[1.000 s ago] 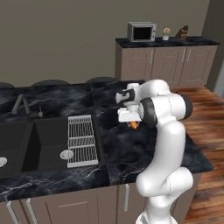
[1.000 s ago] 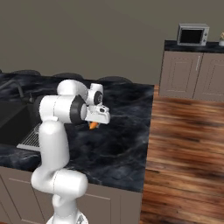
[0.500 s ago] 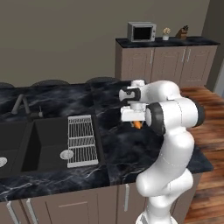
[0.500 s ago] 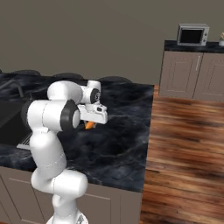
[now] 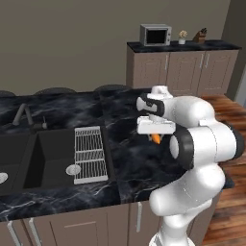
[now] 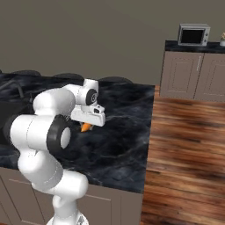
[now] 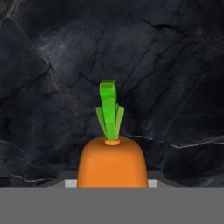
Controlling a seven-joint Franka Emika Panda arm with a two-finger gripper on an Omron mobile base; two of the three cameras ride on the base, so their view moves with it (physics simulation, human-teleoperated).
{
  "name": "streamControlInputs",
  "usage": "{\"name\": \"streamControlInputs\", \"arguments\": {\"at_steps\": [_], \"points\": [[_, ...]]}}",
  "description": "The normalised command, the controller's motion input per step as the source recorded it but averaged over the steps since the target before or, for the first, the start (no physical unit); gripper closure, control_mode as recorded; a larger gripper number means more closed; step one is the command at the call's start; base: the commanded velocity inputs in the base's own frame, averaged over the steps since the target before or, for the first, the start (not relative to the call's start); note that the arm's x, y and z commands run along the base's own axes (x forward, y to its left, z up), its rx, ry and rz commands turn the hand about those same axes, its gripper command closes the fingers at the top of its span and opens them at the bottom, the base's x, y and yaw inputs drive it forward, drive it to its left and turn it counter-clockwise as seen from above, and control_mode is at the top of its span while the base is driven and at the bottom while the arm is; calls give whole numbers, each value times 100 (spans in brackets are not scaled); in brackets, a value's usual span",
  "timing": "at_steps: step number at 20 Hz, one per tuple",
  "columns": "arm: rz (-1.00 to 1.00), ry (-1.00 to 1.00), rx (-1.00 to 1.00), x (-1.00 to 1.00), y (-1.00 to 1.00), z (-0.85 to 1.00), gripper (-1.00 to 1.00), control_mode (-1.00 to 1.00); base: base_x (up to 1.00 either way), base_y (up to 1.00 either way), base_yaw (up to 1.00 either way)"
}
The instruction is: Place the two vegetables and bowl onto the tray for setting up a vegetable dip station.
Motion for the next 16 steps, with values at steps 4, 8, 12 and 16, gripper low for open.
{"name": "streamControlInputs", "arguments": {"at_steps": [4, 8, 12, 16], "points": [[0, -2, 0, -53, 0, 36, 100, -100, 0, 0, 0], [0, 0, 0, -53, 0, 39, 100, -100, 0, 0, 0], [0, 0, 0, -56, 0, 31, 100, -100, 0, 0, 0], [-1, 0, 0, -53, 0, 28, 100, -100, 0, 0, 0]]}}
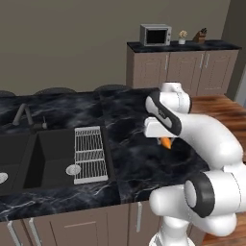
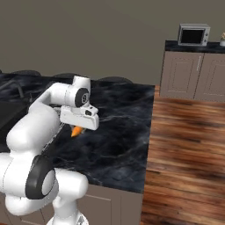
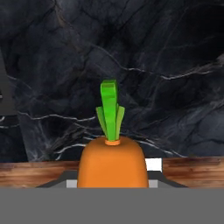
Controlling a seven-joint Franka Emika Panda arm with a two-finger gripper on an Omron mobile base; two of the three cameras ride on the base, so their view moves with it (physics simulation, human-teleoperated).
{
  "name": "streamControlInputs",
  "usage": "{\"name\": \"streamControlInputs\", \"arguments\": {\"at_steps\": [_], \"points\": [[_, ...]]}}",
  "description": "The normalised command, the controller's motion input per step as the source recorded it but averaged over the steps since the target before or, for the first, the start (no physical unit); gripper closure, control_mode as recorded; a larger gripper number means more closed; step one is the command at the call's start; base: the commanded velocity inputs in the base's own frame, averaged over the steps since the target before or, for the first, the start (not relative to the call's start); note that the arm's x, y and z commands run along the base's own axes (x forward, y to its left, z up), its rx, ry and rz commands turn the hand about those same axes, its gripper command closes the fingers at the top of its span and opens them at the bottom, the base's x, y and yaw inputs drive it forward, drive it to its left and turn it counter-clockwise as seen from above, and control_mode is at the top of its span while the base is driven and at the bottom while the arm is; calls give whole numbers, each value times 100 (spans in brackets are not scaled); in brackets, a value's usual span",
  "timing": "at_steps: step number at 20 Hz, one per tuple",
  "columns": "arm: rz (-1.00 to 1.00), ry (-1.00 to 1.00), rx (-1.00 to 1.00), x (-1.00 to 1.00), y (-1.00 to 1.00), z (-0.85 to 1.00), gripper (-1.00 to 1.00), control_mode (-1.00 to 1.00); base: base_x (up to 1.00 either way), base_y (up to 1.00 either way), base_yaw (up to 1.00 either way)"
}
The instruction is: Place the two vegetables and bowl onto the tray for setting up a vegetable dip station.
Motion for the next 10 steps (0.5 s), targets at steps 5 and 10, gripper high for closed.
{"name": "streamControlInputs", "arguments": {"at_steps": [5, 10], "points": [[-1, -4, 0, -49, 0, 17, 100, -100, 0, 0, 0], [0, -15, 0, -39, 1, 11, 100, -100, 0, 0, 0]]}}
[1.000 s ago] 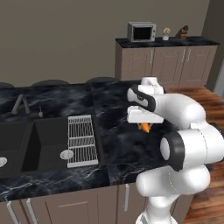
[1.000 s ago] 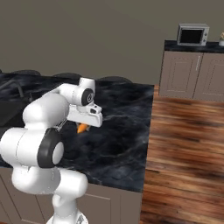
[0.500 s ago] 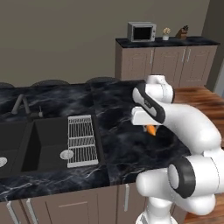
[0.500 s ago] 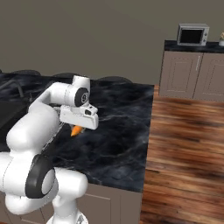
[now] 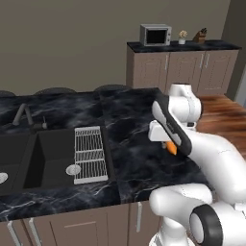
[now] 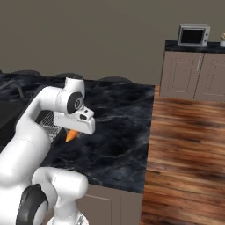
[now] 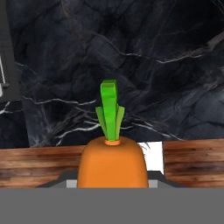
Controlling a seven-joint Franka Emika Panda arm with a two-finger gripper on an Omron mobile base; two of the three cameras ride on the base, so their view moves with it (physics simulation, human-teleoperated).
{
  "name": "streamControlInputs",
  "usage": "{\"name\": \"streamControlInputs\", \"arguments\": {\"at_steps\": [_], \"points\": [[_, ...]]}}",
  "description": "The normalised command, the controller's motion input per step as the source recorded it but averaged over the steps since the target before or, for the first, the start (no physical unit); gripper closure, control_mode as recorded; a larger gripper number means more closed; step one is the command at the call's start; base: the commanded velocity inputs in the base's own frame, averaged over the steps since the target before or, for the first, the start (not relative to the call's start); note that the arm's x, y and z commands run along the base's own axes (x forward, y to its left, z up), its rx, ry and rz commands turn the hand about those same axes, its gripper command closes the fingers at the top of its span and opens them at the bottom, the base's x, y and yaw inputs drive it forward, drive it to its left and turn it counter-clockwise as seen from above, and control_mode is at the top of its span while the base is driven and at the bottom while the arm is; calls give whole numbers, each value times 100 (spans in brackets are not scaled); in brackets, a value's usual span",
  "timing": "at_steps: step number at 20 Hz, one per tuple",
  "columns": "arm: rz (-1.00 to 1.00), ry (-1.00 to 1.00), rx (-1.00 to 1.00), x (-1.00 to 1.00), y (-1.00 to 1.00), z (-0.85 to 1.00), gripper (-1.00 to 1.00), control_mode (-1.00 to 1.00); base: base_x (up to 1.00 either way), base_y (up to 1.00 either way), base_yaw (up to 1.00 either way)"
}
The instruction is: Place the two vegetables and bowl onto the tray for setting up a vegetable dip station.
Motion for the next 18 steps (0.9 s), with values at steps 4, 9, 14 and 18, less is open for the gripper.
{"name": "streamControlInputs", "arguments": {"at_steps": [4, 9, 14, 18], "points": [[0, -4, 0, -36, 0, 13, 100, -100, 0, 0, 0], [-2, 0, -3, -23, 4, 5, 100, -100, 0, 0, 0], [-2, 1, -1, -1, 7, 0, 100, -100, 0, 0, 0], [0, 0, 0, 0, 0, 0, 100, -100, 0, 0, 0]]}}
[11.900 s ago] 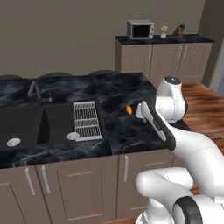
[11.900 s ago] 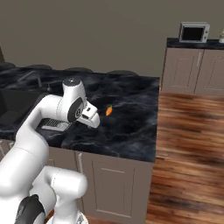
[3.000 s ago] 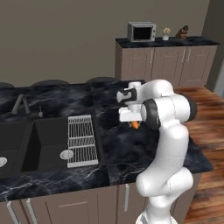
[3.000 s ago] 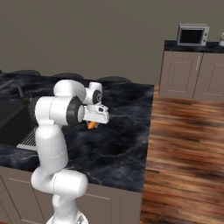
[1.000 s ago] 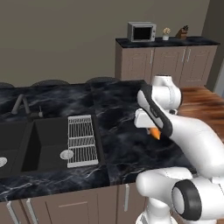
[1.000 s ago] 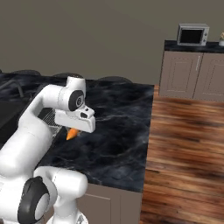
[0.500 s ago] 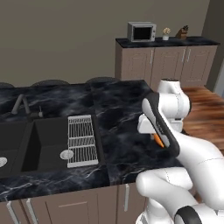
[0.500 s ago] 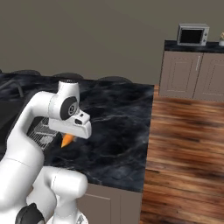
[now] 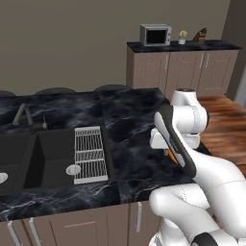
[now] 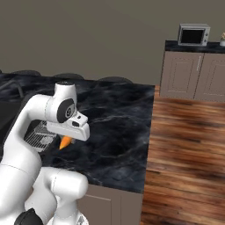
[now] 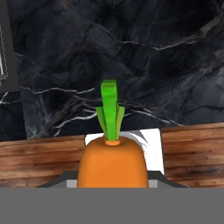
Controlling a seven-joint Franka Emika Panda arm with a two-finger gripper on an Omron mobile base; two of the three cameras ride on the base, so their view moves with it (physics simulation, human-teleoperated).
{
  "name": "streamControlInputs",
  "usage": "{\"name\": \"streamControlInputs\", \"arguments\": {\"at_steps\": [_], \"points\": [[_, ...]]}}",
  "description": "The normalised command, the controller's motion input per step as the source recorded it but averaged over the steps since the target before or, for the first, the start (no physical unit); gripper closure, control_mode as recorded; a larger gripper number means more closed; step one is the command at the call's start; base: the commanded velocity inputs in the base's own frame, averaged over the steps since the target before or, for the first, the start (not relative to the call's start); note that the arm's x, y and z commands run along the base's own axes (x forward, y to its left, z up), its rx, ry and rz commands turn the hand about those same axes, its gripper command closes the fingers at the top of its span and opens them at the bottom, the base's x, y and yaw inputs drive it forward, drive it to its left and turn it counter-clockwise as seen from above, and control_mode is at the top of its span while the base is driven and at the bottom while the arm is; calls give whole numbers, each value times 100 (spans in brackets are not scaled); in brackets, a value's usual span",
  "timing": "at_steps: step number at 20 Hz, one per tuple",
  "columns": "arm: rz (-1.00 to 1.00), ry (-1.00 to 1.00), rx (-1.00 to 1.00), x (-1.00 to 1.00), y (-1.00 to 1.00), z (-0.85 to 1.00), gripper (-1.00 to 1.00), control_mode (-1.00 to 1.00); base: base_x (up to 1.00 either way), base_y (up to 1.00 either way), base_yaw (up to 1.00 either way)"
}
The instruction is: Place the two vegetables and bowl onto the tray for setting up a vegetable dip station.
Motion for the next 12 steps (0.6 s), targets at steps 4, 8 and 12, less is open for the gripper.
{"name": "streamControlInputs", "arguments": {"at_steps": [4, 8, 12], "points": [[0, 0, 0, 0, 0, 0, 100, -100, 0, 0, 0], [0, 0, 0, 0, 0, 0, 100, 100, -5, -1, 0], [0, 0, 0, 0, 0, 0, 100, 100, -45, -5, 0]]}}
